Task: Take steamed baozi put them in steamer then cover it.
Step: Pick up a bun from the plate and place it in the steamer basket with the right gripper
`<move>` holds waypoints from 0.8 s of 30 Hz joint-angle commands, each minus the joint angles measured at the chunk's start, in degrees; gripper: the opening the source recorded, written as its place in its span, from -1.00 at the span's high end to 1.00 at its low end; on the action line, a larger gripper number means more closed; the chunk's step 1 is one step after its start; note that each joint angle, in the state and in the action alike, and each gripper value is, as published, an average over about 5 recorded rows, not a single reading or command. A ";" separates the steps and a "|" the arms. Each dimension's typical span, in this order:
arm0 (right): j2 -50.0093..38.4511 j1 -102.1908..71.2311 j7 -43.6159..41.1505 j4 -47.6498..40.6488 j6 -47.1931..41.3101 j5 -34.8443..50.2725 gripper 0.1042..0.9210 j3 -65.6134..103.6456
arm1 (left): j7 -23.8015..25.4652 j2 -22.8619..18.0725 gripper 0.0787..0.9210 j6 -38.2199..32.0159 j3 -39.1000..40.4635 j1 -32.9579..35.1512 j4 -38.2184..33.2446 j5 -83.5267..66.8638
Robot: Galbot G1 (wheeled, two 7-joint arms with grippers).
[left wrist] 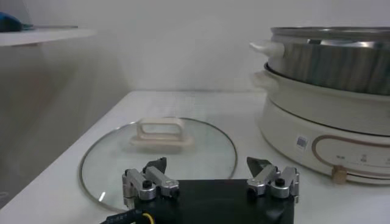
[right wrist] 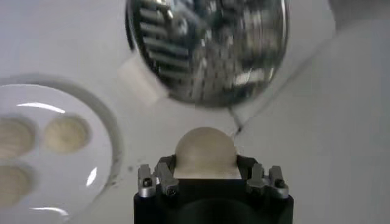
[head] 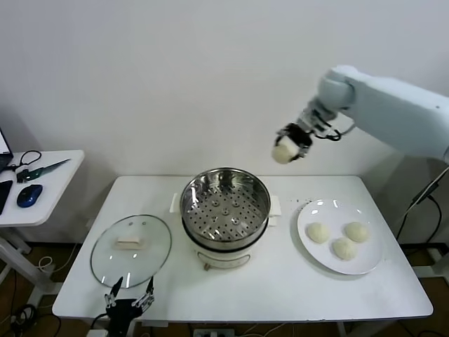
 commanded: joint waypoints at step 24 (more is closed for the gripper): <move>17.97 -24.36 11.03 -26.01 12.68 -32.06 -0.39 12.77 | 0.02 -0.15 -0.77 0.30 -0.25 -0.37 -0.42 -0.04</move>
